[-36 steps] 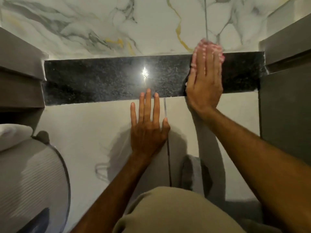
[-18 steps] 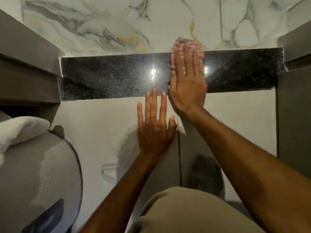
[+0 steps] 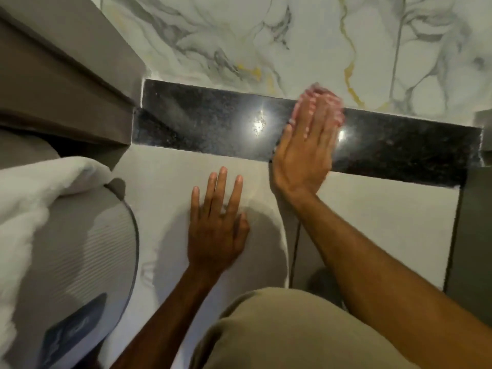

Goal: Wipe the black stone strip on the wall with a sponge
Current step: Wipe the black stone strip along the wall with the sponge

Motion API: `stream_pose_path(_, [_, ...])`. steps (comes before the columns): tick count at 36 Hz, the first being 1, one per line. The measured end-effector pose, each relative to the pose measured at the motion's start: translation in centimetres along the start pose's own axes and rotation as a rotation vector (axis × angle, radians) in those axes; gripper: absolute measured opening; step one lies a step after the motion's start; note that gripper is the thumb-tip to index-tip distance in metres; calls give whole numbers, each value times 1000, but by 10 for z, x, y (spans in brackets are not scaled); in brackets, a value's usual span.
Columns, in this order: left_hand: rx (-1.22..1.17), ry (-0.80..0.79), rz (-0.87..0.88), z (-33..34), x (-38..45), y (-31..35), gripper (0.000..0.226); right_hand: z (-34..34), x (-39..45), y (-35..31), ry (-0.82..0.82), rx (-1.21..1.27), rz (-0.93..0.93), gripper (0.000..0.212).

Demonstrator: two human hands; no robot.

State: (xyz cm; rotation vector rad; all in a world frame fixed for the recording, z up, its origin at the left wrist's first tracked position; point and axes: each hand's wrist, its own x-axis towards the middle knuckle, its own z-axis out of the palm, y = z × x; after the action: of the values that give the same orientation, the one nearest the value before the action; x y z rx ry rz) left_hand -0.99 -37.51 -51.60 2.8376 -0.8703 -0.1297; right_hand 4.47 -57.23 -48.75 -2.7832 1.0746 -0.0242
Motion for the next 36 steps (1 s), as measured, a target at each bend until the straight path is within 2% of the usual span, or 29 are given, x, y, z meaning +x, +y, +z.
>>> stream_pose_path(2, [7, 1, -44, -1, 0, 2, 67, 4, -10, -6, -105, 24, -422, 66])
stream_pose_path(3, [14, 4, -61, -3, 0, 3, 67, 4, -19, 0, -139, 49, -576, 65])
stream_pose_path(5, [18, 2, -82, -7, 1, 5, 67, 2, -42, 23, -138, 78, -678, 63])
stream_pose_path(10, [-24, 0, -91, -15, 3, 7, 64, -8, -77, 75, -45, 19, -357, 64])
stream_pose_path(15, [-47, 25, -98, -8, 2, 5, 65, 2, -30, 25, 105, 68, -50, 62])
stream_pose_path(17, [-40, 37, -122, -5, 1, 4, 65, 9, -8, -11, 94, 71, -76, 63])
stream_pose_path(21, [-25, 41, -199, -7, 1, 4, 64, 16, -4, -61, -44, 112, -438, 67])
stream_pose_path(23, [-19, 31, -226, -12, 2, 5, 64, 15, -26, -53, -87, 153, -609, 66])
stream_pose_path(25, [1, 29, -219, -15, 2, 5, 65, 11, -58, -23, -100, 165, -647, 64])
stream_pose_path(30, [-24, 22, -222, -18, 3, 5, 66, -3, -93, 51, -61, 38, -366, 68])
stream_pose_path(33, [-25, 38, -232, -13, 4, 5, 66, -4, -66, 45, 21, 32, -191, 65])
stream_pose_path(36, [-10, 56, -232, -9, 2, 5, 65, 3, -22, 5, 103, 22, -12, 64])
